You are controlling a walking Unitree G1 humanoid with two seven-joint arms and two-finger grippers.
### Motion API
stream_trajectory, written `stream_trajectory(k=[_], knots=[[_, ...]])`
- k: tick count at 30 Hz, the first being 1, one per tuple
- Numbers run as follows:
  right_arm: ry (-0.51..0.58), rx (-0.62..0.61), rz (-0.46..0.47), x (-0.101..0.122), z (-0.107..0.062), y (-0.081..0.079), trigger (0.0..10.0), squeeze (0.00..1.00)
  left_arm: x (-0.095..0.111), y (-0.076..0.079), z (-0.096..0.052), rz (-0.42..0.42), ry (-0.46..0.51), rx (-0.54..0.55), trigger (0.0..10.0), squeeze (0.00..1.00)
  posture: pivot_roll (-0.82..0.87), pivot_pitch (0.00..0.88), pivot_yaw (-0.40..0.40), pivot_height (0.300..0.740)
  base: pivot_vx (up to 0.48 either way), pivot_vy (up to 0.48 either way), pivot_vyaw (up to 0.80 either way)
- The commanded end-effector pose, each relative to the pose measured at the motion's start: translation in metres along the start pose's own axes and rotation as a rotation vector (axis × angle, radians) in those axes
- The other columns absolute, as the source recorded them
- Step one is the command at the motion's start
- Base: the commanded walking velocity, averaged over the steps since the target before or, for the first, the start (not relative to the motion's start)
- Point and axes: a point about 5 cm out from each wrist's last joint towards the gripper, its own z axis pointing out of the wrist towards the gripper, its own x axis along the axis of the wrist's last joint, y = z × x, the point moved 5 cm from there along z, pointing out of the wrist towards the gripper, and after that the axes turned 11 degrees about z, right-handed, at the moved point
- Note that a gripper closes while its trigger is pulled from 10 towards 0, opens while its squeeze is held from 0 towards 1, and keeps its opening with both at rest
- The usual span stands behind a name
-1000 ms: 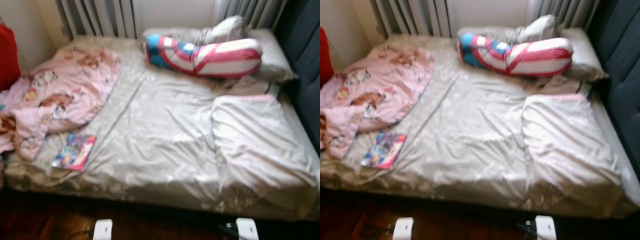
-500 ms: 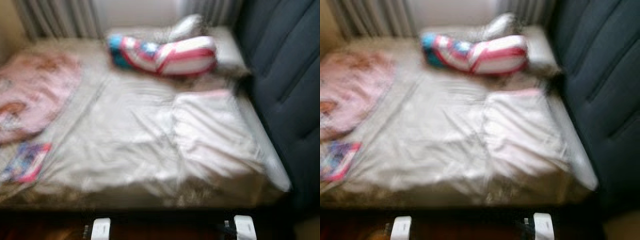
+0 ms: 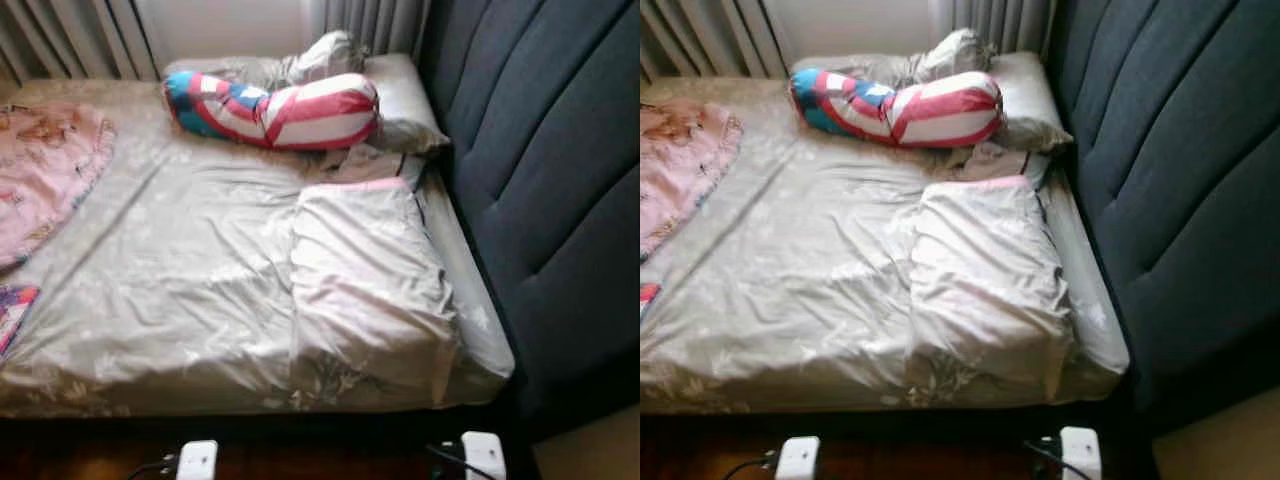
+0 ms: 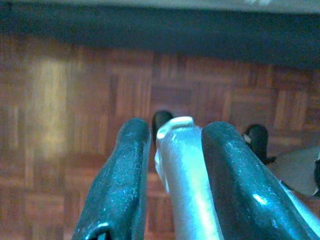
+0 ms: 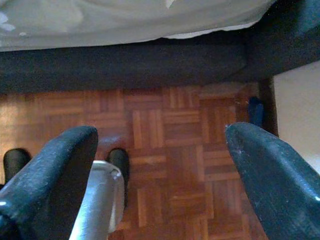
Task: Clean up the room
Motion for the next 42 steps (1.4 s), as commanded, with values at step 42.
stream_trajectory(k=[42], knots=[[0.030, 0.034, 0.018, -0.002, -0.003, 0.000, 10.0, 0.00, 0.005, 0.000, -0.003, -0.007, 0.078, 0.030, 10.0, 0.00, -0.04, 0.080, -0.054, 0.740, 0.000, -0.103, 0.00]])
